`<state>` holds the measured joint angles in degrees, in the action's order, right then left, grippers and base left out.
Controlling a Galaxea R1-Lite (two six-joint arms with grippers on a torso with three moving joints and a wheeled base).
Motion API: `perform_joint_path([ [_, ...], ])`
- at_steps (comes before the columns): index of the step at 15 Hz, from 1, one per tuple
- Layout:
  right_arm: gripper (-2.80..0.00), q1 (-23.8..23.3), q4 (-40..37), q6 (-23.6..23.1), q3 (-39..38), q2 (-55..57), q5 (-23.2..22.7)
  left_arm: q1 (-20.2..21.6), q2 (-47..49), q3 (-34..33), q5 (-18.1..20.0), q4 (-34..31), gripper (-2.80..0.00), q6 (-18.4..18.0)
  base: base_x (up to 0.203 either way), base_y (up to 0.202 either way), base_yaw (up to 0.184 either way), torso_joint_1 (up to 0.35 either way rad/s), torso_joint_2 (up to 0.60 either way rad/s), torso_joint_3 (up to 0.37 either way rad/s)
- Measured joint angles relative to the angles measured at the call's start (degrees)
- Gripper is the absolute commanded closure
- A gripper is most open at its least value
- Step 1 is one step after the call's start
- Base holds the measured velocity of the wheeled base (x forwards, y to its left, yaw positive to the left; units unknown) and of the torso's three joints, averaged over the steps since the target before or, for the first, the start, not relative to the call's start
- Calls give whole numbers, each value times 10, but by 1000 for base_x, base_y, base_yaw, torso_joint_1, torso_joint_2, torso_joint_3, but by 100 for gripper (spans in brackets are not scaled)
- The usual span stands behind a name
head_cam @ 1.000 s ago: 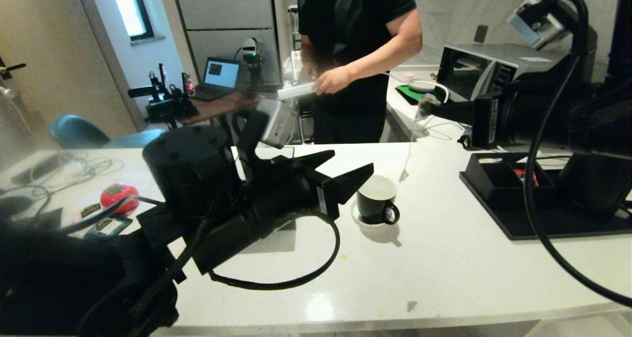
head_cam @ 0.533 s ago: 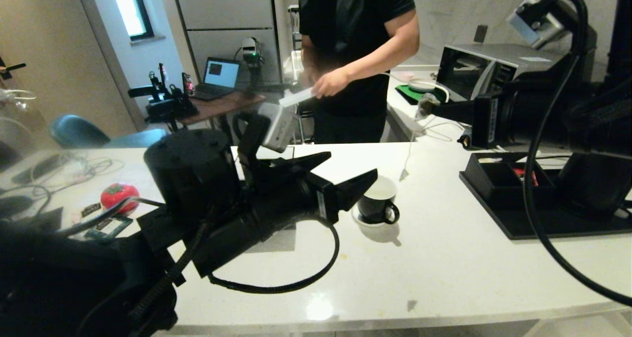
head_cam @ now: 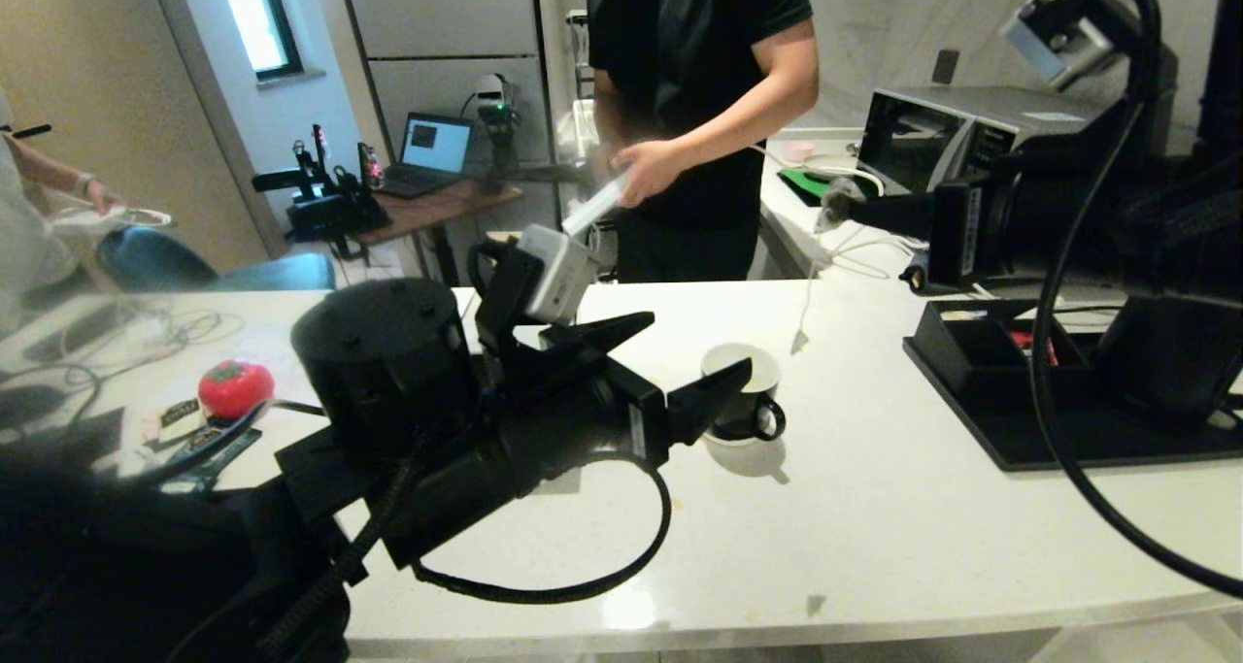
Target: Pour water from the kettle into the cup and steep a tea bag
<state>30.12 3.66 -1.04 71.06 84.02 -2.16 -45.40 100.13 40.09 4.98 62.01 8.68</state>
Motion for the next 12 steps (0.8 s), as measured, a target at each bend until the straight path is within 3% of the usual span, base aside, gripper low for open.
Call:
perform_joint_path([
  [4,0,1,0,0,5,2,0,-1,7,1,0,8,-280,-4,0,0,0,0,0,0],
  [9,0,1,-1,0,13,4,-1,-4,40,0,-1,79,-280,-23,0,0,0,0,0,0],
  [12,0,1,-1,0,14,4,-1,-15,56,-3,-3,87,-280,-30,0,0,0,0,0,0],
])
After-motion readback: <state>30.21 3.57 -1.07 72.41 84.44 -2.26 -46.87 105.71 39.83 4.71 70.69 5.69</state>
